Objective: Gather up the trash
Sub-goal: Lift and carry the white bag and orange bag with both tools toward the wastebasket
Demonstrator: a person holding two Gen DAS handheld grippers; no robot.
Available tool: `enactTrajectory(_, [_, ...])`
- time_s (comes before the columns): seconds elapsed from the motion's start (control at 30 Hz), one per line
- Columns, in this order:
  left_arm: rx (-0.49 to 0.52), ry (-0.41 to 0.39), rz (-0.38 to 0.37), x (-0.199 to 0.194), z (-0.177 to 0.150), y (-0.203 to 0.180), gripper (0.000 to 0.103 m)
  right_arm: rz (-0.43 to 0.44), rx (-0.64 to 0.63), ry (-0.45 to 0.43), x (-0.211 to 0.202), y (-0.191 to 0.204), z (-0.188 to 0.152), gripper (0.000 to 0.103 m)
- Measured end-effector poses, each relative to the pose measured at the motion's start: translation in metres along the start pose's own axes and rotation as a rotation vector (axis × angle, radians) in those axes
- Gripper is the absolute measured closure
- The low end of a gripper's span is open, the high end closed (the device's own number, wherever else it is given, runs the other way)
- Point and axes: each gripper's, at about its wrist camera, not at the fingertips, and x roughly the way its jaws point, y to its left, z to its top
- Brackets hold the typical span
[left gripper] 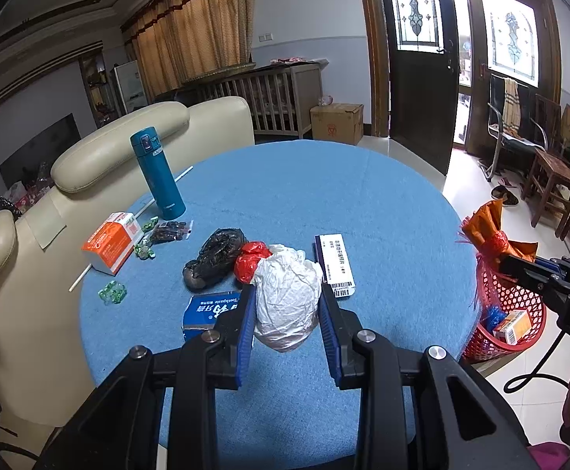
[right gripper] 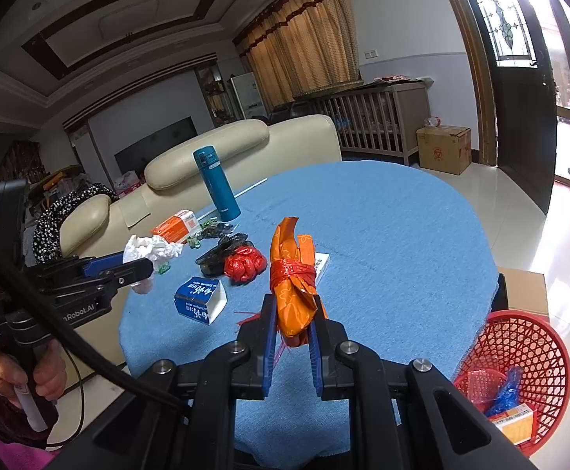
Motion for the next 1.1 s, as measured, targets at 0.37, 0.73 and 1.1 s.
enactTrajectory(0.37, [0.038,0.007,-0.005,0.0,0.002,-0.015,0.07,-0.005,0.025,-0.012,-0.005,-0.008,-0.002,0.087])
enactTrajectory(0.73, [0.102,0.013,-0.012,0.003,0.006,-0.039,0.07,-0.013,0.074,-0.036,-0.013,-0.029,-0.008,0.087])
enactTrajectory(1.1, [0.181,0.025,-0.017,0.007,0.01,-0.074,0.07,-0.023,0.146,-0.061,-0.025,-0.06,-0.019,0.087])
